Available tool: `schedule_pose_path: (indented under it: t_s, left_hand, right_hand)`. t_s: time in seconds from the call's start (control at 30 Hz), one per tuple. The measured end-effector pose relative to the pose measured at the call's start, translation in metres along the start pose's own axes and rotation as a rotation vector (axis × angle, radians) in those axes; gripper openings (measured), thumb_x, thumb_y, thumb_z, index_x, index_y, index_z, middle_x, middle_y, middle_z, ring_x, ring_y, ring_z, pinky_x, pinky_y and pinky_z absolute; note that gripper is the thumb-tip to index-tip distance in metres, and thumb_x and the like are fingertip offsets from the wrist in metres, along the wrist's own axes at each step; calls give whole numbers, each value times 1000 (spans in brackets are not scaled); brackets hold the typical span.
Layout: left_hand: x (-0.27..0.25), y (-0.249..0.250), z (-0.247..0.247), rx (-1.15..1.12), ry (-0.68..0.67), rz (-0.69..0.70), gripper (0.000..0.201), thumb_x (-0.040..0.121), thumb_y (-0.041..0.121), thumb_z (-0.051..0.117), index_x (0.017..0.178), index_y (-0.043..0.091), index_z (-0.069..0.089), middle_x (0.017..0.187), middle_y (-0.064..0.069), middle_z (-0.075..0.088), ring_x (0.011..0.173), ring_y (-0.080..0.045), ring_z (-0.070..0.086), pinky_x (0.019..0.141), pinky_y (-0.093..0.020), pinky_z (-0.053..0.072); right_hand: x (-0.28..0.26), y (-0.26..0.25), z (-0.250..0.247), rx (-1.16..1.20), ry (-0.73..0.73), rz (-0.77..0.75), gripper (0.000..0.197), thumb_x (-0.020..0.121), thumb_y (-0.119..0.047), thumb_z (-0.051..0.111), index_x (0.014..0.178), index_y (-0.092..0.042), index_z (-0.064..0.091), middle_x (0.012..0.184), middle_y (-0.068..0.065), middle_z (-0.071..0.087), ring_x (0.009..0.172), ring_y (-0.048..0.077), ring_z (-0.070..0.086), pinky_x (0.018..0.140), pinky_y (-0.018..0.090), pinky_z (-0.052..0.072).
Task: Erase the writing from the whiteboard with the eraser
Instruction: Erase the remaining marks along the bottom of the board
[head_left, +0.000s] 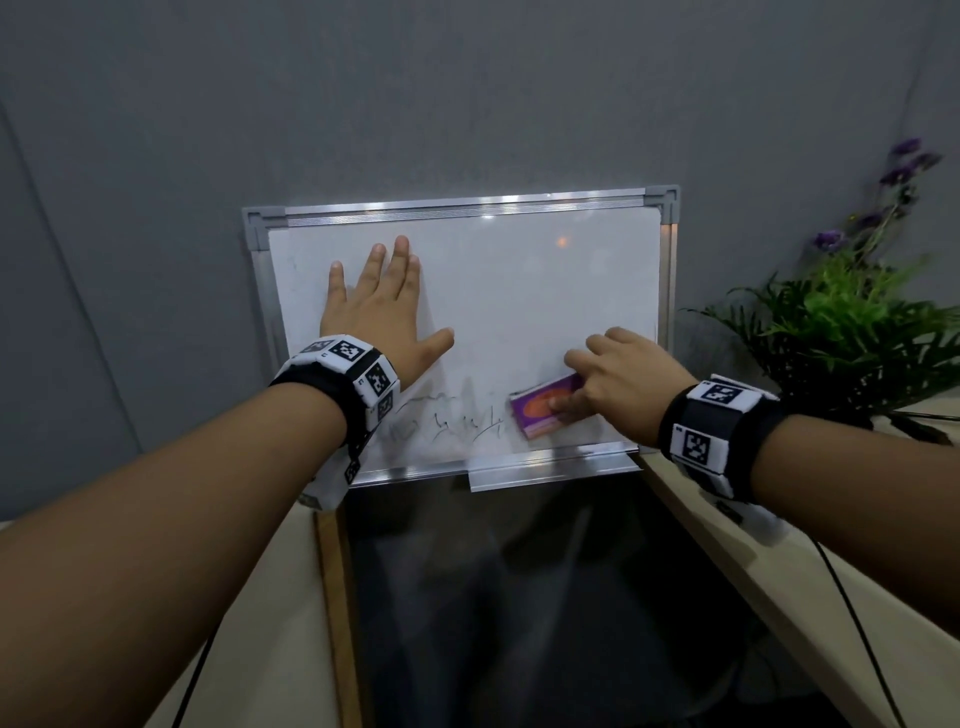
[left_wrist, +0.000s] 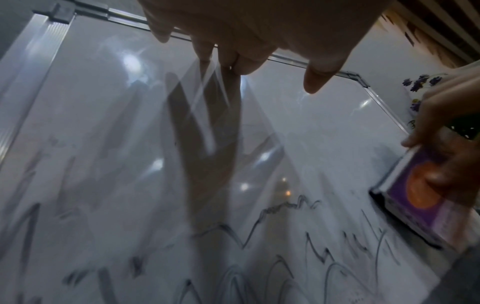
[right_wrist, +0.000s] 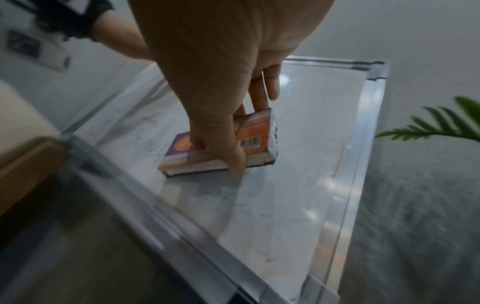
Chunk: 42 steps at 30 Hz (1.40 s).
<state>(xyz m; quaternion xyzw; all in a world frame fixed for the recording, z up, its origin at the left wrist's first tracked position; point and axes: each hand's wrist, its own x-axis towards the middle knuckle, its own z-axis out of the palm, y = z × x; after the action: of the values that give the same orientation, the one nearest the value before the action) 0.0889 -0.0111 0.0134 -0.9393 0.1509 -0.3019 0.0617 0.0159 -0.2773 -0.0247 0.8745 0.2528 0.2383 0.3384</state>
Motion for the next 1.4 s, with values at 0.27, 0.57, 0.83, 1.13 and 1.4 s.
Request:
schedule_pose_path:
  t_s: [0.27,0.57,0.83,1.13,1.4]
  left_hand:
    - [0,2,-3,-2,-16,-7,89,87,68,22,153,16,-7,159,1,-20,147,-19,-12,117,-54,-2]
    - [0,1,-3,1,-27,-8,89,87,69,21,153,16,-8,158,0,-21,147,-20,-12,117,-54,-2]
    - [-1,1,-3,2,-26,-12,89,87,69,22,153,16,-8,159,0,-20,147,-19,-12,117,-54,-2]
    - [0,0,-2,-13,-17,-6,89,88,68,23,153,16,-7,159,1,-20,147,-19,-12,117,-54,-3]
    - [-1,1,-1,-8,-32,-8,88,88,68,23,153,17,-9,158,1,-22,147,-19,-13,117,-54,-4]
  right_hand:
    - [-14,15,-11,-50,-32,145,32,82,-30,68,110,-47,65,83,3,50,71,26,46,63,36,30]
    - [-10,0,-3,-44,-91,61,31,88,-27,60,113,-45,62,97,1,52,84,25,48,71,36,32]
    - [8,-16,-7,-17,13,70,27,80,-27,66,99,-46,69,79,2,51,67,25,46,62,35,28]
    - [8,-5,-11,-5,72,128,40,80,-21,66,106,-51,65,79,3,47,67,26,44,62,36,23]
    - [18,-32,-2,19,56,38,32,76,-25,70,98,-49,68,76,1,48,64,25,46,61,36,28]
